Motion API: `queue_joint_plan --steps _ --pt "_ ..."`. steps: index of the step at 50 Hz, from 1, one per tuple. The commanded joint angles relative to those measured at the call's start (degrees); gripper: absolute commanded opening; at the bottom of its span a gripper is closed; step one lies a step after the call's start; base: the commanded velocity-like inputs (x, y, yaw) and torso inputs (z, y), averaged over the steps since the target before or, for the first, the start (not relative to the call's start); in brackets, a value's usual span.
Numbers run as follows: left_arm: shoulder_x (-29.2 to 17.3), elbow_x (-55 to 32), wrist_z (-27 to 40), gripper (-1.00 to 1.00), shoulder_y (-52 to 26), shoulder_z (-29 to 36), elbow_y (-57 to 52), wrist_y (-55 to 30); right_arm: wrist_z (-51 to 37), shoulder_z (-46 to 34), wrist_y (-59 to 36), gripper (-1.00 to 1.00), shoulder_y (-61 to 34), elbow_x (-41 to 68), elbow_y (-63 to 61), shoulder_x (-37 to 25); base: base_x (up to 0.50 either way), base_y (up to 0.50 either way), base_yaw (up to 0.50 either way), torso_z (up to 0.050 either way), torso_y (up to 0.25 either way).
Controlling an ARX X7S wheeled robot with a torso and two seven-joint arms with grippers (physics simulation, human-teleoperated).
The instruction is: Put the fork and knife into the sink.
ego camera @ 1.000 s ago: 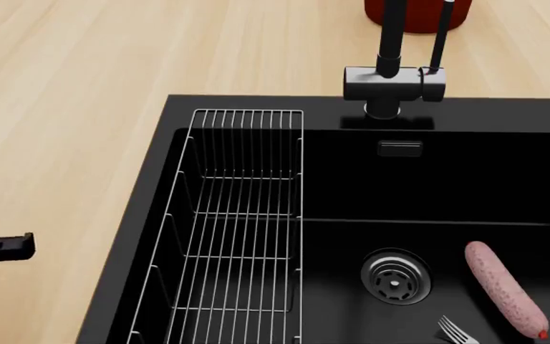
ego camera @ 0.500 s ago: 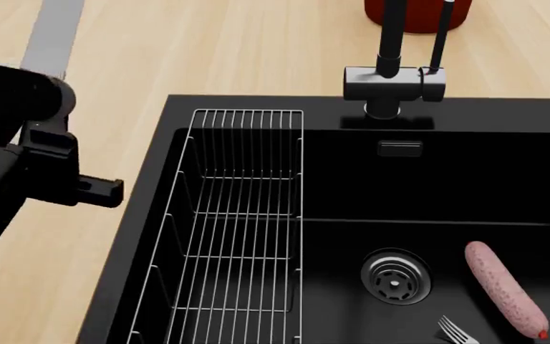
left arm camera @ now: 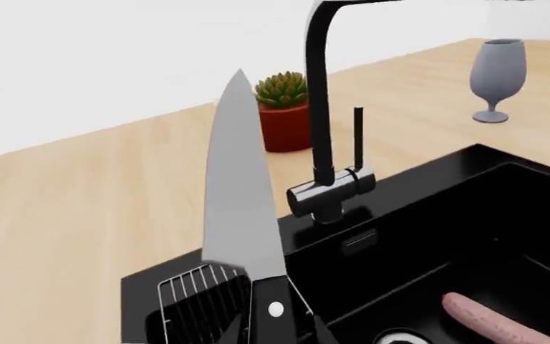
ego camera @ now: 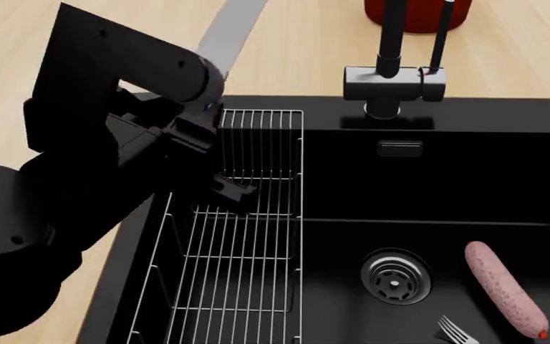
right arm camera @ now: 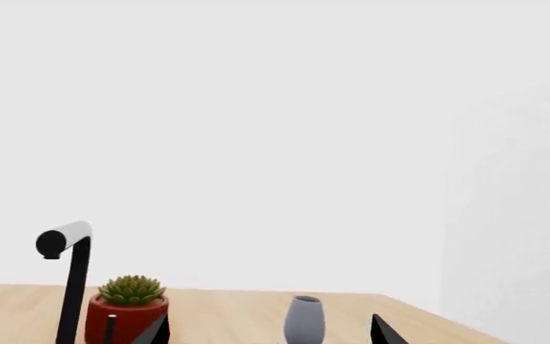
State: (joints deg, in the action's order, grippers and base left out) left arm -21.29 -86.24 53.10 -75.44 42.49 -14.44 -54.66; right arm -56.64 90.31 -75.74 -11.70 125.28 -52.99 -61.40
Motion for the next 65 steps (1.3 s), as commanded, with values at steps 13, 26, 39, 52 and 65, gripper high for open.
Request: queue_joint_plan --steps 13,26,39,52,65 --pt "9.53 -6.9 -3.58 -1.0 -1.69 2.32 8.54 -2.7 -1.13 9.23 -1.44 1.0 3.53 5.15 1.41 0.98 0.0 0.0 0.0 0.0 0.0" --pt "14.99 -8.08 -7.73 -1.0 -4.26 4.14 18.66 -2.94 -0.82 12.69 -3.99 1.0 4.67 6.48 2.33 2.43 0.0 0.0 0.0 0.0 0.0" --pt "21.2 -9.01 -11.73 -1.0 -9.54 10.04 29.75 0.87 -1.41 19.82 -7.39 1.0 7.89 9.91 4.14 3.25 0.0 0.0 0.0 0.0 0.0" --pt "21.27 -25.91 -15.63 -1.0 -20.08 38.18 29.76 21.93 -1.66 24.91 -9.23 1.0 10.6 11.9 5.55 3.59 0.0 0.0 0.0 0.0 0.0" --pt "21.29 -31.33 -20.21 -1.0 -21.99 48.58 31.29 27.16 -0.54 31.28 -12.73 1.0 13.05 12.85 7.62 4.73 0.0 0.0 0.0 0.0 0.0"
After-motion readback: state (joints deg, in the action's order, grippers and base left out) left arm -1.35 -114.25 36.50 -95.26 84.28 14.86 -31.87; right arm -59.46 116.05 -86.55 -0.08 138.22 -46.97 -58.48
